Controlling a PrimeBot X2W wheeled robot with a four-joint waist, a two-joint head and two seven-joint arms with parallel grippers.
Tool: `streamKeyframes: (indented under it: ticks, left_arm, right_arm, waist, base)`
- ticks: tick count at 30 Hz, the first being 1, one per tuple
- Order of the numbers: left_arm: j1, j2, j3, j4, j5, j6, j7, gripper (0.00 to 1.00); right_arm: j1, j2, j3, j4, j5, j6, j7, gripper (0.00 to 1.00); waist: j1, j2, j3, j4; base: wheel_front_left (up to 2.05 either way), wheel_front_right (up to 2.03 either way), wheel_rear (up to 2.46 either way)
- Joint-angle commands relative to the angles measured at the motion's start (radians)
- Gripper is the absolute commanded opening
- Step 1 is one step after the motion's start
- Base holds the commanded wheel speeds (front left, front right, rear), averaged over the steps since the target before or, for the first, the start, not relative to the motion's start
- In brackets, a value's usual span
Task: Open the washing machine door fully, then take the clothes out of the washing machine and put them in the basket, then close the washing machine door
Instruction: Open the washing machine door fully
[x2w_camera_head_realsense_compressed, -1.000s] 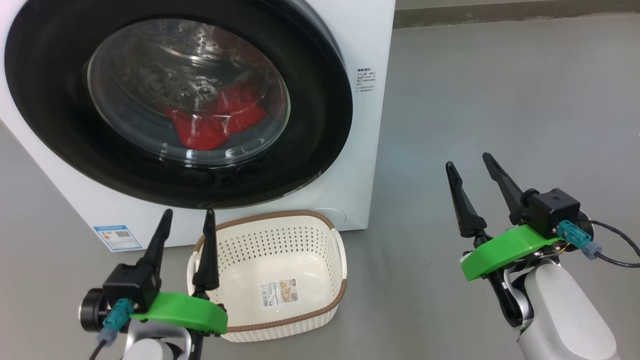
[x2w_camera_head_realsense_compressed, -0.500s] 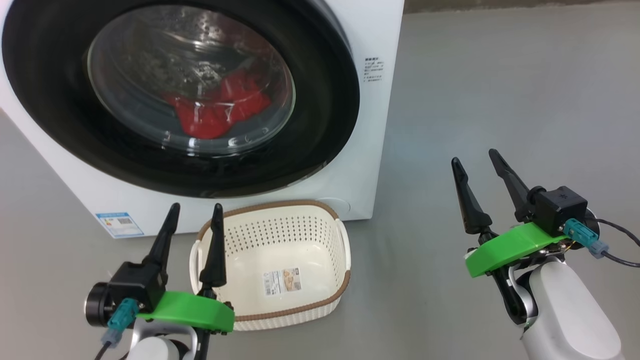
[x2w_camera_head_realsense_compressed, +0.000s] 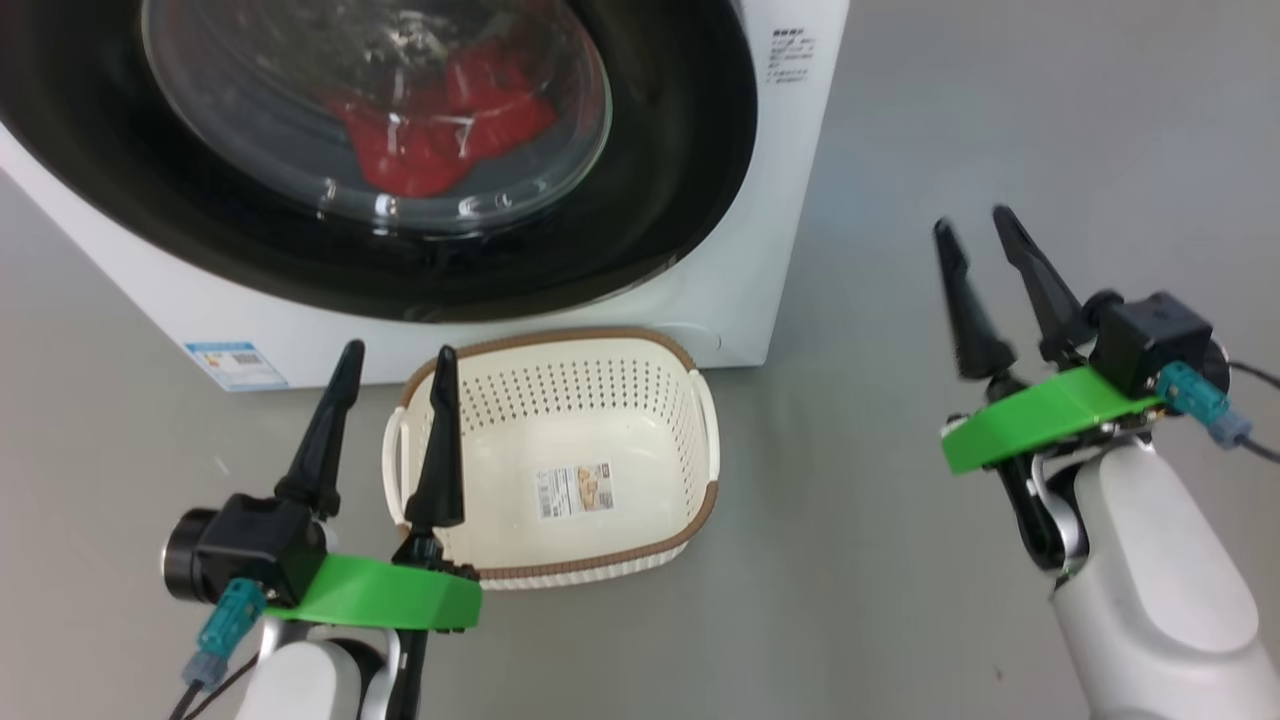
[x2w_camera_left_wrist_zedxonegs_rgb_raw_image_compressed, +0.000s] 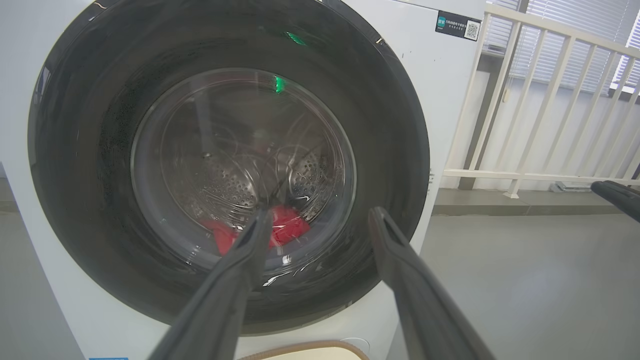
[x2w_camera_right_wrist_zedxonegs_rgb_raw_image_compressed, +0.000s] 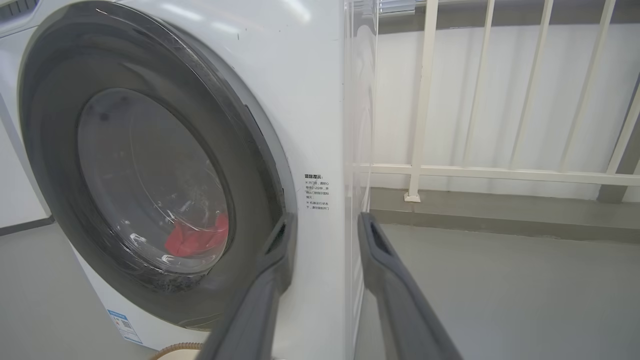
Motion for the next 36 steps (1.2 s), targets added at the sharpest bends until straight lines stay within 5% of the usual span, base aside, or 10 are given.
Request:
streamKeyframes:
  ticks: [1, 6, 14, 36]
  left_arm:
    - [-0.032, 0.018, 0.028, -0.039, 0.002, 0.000, -0.009, 1.00]
    - [-0.043, 0.018, 0.017, -0.088, 0.002, 0.000, -0.009, 1.00]
    - [-0.053, 0.017, -0.007, -0.162, -0.004, 0.002, -0.009, 1.00]
    - [-0.066, 0.017, -0.014, -0.255, 0.010, 0.000, -0.009, 1.00]
  right_arm:
    - [-0.041, 0.003, 0.016, -0.026, -0.006, 0.000, -0.006, 0.00]
    - [-0.098, 0.003, 0.030, -0.011, 0.041, 0.000, -0.006, 0.00]
    - [-0.209, 0.003, 0.052, 0.008, 0.289, 0.000, 0.039, 0.00]
    - [-0.437, -0.051, -0.001, -0.049, 1.014, 0.000, 0.451, 0.00]
  waist:
    - [0.0000, 0.0000, 0.032, 0.015]
    - [0.0000, 0.0000, 0.073, 0.027]
    - [0.0000, 0.0000, 0.143, 0.045]
    - [0.0000, 0.0000, 0.296, 0.100]
  base:
    - [0.00, 0.00, 0.00]
    - [0.00, 0.00, 0.00]
    - [0.00, 0.00, 0.00]
    - [0.00, 0.00, 0.00]
